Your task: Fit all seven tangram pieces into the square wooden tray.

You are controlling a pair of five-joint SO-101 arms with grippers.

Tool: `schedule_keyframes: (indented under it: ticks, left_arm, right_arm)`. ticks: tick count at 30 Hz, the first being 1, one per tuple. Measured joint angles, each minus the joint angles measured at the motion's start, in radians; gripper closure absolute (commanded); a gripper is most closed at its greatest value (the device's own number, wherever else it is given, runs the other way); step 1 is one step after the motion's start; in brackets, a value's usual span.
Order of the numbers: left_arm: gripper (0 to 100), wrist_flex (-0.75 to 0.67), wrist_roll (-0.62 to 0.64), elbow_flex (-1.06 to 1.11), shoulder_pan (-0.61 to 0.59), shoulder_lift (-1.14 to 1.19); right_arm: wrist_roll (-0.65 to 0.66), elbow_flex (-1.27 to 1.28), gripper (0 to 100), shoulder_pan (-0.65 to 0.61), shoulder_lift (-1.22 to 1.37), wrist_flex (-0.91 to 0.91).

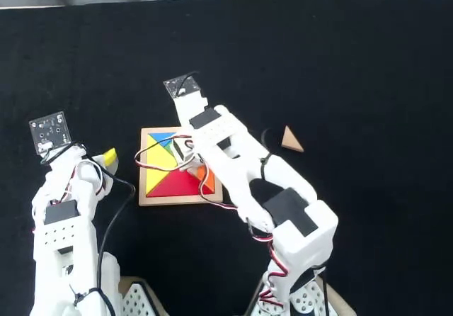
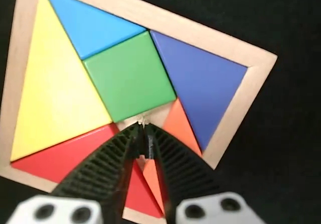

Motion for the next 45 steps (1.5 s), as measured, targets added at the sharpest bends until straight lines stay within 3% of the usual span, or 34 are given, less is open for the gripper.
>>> schedule_keyframes:
  ticks: [8, 12, 18, 21, 26, 34, 45]
  left_arm:
    - [71, 0.000, 0.000, 0.000, 0.000, 0.000]
    - [71, 0.000, 0.000, 0.000, 0.000, 0.000]
    - [71, 0.000, 0.000, 0.000, 0.000, 0.000]
    - [71, 0.000, 0.000, 0.000, 0.000, 0.000]
    - [71, 0.000, 0.000, 0.000, 0.000, 0.000]
    - [71, 0.000, 0.000, 0.000, 0.000, 0.000]
    - [71, 0.000, 0.000, 0.000, 0.000, 0.000]
  right_arm:
    - [0.003, 0.003, 98.7, 0.135, -0.331, 0.186]
    - [0.006, 0.126, 98.3, 0.265, -0.485, 0.084]
    - [0.037, 0.293, 98.2, 0.459, -0.511, -0.129]
    - [0.100, 0.292, 97.4, 0.511, -0.483, -0.124]
    - [0.201, 0.173, 82.5, 0.537, -0.341, 0.023]
    - [0.316, -0.072, 78.3, 0.557, -0.054, 0.163]
    - [0.365, -0.130, 77.7, 0.629, 0.006, 0.192]
